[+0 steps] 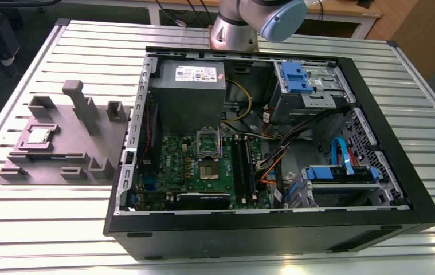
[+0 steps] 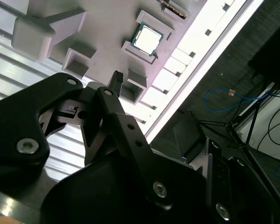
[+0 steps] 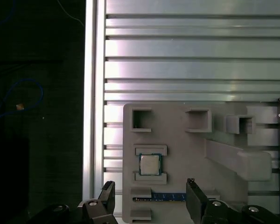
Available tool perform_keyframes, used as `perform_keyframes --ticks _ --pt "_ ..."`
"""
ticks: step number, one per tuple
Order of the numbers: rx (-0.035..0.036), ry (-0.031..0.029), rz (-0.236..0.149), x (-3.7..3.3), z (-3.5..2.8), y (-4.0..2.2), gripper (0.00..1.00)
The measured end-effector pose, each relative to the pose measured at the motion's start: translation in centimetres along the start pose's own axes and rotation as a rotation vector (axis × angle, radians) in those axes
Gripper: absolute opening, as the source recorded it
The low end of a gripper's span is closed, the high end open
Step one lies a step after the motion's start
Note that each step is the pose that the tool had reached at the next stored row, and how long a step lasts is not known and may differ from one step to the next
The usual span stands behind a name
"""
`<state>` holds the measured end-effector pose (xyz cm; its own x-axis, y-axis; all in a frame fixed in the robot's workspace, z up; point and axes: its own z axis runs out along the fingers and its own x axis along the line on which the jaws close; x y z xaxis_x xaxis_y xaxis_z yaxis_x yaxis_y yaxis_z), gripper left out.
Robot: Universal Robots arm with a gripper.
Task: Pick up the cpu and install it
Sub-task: 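Pick up the cpu and move it towards the insertion slot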
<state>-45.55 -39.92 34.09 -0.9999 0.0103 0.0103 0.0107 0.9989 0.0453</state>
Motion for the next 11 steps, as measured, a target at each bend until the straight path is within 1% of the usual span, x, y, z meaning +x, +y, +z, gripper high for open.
perform_keyframes --ticks 2,4,8,9,11 --pt "0.0000 0.0000 0.000 0.00 0.04 0.00 0.71" --pt "-0.0003 -0.0001 0.000 -0.01 0.75 -0.03 0.71" --pt "-0.0004 -0.0001 0.000 -0.01 0.86 -0.04 0.71" --pt "-0.0003 0.0001 -0.005 -0.01 1.03 -0.04 0.71" --pt "-0.0002 0.0002 -0.005 -0.01 1.04 -0.04 0.71"
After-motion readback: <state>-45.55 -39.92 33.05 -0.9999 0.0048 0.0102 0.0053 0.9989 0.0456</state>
